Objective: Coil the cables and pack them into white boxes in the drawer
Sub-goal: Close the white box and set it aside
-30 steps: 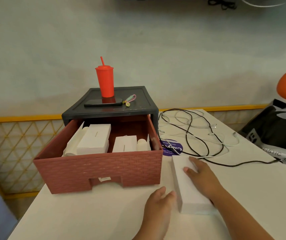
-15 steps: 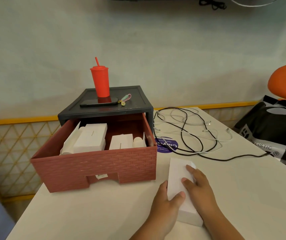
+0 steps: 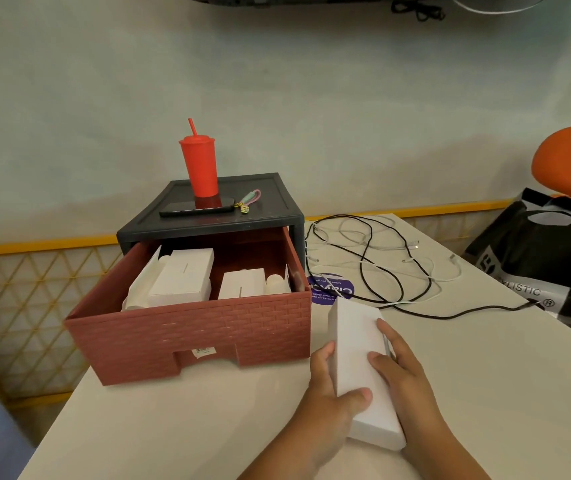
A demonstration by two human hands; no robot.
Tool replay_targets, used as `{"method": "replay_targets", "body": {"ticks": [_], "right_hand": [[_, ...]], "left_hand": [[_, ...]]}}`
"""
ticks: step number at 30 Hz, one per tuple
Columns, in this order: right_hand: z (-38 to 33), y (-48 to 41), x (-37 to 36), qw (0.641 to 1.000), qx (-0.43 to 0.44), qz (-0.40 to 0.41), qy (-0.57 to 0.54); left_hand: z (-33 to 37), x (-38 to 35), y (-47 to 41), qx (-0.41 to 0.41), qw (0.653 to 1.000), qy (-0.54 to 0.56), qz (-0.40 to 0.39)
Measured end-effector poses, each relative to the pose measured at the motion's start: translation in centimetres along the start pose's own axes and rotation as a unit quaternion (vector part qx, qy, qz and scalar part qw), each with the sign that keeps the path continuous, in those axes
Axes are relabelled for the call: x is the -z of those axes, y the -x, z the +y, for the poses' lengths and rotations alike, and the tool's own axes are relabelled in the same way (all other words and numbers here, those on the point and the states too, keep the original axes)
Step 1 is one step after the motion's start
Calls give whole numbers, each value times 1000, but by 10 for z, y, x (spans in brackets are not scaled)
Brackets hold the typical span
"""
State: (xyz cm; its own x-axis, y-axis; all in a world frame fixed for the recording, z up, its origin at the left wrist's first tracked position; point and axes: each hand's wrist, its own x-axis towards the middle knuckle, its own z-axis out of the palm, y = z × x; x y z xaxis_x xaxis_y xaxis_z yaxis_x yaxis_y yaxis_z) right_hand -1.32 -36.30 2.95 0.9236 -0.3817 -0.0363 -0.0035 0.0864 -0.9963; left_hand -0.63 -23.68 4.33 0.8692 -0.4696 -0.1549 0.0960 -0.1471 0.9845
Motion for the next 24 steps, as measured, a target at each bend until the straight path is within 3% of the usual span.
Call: {"method": "replay_targets", "body": {"ticks": [6, 13, 20, 24], "right_hand": [[-45, 3, -18, 998, 46, -20, -30], [-97, 1, -33, 995, 87, -11, -44], [-112, -20, -60, 997, 65, -40, -10], [-111, -39, -76, 996, 60, -60, 33]], "left_hand": [[37, 23, 15, -55, 996, 63, -3], [84, 44, 21, -58, 995, 81, -1], [107, 73, 12, 0, 994, 97, 53], [118, 113, 5, 40, 984, 117, 125]]}}
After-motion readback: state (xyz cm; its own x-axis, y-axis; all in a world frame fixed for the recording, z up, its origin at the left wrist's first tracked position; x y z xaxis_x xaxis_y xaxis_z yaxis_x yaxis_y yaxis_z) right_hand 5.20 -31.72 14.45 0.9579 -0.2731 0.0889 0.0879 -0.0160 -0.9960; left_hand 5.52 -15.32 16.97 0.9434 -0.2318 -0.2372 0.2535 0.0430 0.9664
